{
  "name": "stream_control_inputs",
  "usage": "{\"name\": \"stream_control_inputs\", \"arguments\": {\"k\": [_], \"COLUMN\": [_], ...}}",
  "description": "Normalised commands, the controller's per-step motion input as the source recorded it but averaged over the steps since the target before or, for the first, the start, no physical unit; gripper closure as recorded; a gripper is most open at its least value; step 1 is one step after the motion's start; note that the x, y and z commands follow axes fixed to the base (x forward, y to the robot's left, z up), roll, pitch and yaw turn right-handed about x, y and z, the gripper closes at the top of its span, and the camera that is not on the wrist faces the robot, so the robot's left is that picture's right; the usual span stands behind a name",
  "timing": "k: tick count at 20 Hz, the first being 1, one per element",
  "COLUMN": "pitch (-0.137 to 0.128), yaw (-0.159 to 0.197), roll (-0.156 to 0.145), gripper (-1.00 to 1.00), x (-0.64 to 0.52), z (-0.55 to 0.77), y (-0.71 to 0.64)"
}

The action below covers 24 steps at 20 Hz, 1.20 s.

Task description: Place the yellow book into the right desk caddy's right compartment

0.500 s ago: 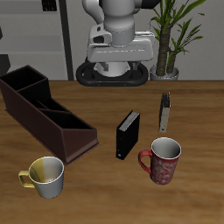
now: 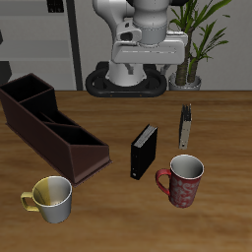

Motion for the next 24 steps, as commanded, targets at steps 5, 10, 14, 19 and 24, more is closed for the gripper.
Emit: {"name": "stream_control_inputs", "arguments": {"k": [5,10,14,19,24], "pitch": [0.029,-0.007,-0.003,0.003,-0.01], "yaw": [-0.023,0.002,0.015,0.032,0.012], "roll": [0.001,0.026,0.024,0.049,0.004], "gripper": [-1.0,-1.0,-1.0,-1.0,-1.0], "x": [-0.1,-0.08,-0.04,-0.05,-0.02], "z": [-0.13,-0.09,-0.12,-0.2,-0.13], "y": [0.4,0.41,0.29,0.37,0.09]}}
